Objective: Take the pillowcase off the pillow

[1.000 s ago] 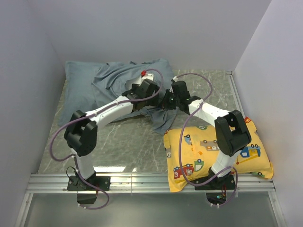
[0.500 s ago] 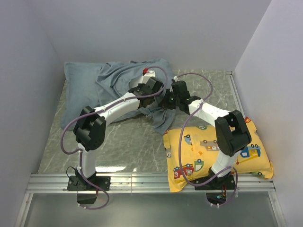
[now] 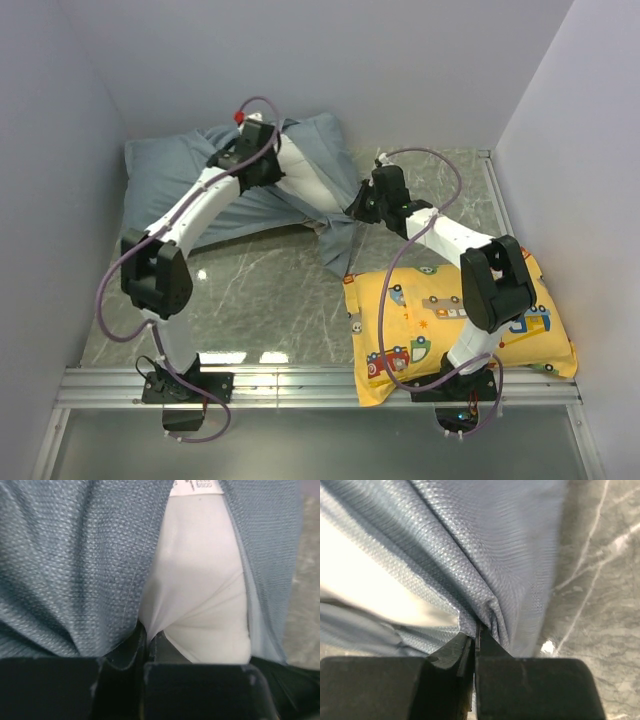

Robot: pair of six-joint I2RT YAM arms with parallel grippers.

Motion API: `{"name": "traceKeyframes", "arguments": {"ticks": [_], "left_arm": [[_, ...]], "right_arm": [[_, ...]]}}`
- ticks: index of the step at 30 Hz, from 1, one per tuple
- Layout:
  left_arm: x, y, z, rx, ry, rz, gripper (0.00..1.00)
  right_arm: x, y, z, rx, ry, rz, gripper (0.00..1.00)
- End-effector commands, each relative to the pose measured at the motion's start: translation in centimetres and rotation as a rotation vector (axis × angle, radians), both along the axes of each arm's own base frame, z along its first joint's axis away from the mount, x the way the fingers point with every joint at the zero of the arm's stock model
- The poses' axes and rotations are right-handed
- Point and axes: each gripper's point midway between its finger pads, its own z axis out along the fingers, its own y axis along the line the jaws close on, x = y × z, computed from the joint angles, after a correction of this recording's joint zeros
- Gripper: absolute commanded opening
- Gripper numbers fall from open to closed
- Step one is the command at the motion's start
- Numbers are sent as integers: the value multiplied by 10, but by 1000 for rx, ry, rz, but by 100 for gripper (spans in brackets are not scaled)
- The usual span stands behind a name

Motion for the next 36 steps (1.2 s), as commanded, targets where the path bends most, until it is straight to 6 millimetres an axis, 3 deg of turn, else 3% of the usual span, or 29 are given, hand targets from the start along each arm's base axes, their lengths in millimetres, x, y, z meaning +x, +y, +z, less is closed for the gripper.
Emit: {"name": "traceKeyframes", "arguments": {"ticks": [1,7,9,10,13,15,16,17,18,21,23,28,32,36], "left_arm": [[1,48,115,-88,-235,72,0],[-26,37,159,-166,-289,-39,0],[-35,38,161,-184,-288,-58,0],[-45,41,173,-194,-314,-66,0],[-63,39,177,-216,-320,-107,0],[-69,40,168,-219,-310,-105,0],[-73,38,177,-248,-345,-119,0],[-73,35,173,-259,-340,-128,0],[-73,32,160,-266,-314,-138,0],[-74,19,149,-301,-308,-171,0],[-73,16,155,-320,-338,-170,0],[-68,20,169,-320,-381,-134,0],[-64,22,179,-359,-420,-102,0],[-67,18,209,-424,-498,-112,0]], "right_arm": [[0,-55,-36,-197,94,-124,0],[17,-61,-57,-268,133,-144,0],[21,-67,-69,-277,161,-155,0],[24,-67,-69,-266,164,-155,0],[30,-60,-65,-224,155,-139,0],[31,-50,-57,-198,140,-114,2],[29,-33,-50,-152,129,-60,5],[28,-25,-44,-137,110,-47,20],[26,-19,-33,-130,79,-38,28],[17,14,-23,-108,38,54,45],[7,33,-25,-99,36,111,53],[-18,56,-23,-10,10,164,62],[-31,69,-3,73,-53,197,60],[-30,73,9,168,-90,198,55]]}}
